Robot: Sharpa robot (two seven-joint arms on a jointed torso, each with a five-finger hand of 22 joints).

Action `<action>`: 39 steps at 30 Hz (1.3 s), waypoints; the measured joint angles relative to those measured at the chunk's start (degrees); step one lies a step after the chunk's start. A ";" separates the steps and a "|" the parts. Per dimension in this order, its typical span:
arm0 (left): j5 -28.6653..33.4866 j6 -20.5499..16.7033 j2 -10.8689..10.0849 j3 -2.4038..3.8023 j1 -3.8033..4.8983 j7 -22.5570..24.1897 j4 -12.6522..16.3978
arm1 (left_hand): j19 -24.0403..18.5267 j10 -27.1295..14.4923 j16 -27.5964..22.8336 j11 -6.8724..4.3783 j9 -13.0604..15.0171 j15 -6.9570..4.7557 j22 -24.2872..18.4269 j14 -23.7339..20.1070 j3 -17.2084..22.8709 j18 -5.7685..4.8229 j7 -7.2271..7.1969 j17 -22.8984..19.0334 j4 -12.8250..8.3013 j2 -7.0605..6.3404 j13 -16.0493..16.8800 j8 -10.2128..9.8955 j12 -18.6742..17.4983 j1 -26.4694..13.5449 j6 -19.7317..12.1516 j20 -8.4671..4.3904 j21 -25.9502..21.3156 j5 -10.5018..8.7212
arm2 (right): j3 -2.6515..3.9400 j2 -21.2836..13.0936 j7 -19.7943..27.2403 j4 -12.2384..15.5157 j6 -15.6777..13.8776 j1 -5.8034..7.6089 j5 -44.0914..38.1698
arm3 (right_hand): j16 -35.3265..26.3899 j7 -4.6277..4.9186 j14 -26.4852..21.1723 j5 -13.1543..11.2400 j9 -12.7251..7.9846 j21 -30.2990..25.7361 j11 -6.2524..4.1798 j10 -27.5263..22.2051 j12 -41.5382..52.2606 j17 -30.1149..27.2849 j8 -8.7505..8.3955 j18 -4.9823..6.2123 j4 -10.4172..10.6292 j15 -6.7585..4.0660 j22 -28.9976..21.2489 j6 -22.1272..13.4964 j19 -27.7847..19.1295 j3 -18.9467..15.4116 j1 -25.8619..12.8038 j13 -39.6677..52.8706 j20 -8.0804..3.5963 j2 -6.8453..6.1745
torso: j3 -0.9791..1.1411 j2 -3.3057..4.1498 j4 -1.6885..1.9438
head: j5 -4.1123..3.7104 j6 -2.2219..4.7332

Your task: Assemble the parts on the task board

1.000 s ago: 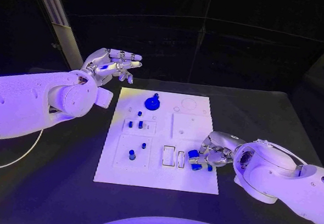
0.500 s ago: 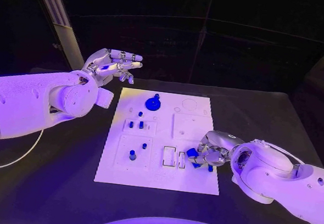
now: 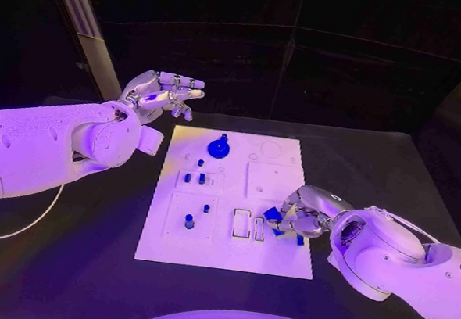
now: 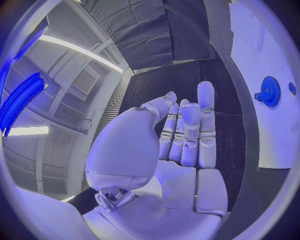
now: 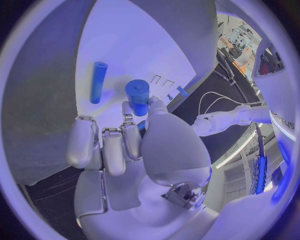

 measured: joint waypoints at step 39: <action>0.00 0.60 0.39 -0.01 0.00 -0.39 -0.01 | 0.00 -0.21 0.00 -0.21 0.00 0.00 -0.03 0.00 0.00 -0.01 0.00 0.01 0.00 0.00 0.03 0.00 0.00 0.00 0.00 0.00 0.01 0.00 | 0.05 8.44 -1.90 -2.32 0.12 0.07 9.20 | -0.02 -1.28 -0.02 -6.69 5.09 0.00 -0.43 0.36 -1.46 -0.01 1.41 0.00 1.84 -0.85 0.17 1.40 0.20 -3.73 -6.65 -0.04 -0.20 2.06 | -0.03 0.02 -0.04 | 1.79 -0.65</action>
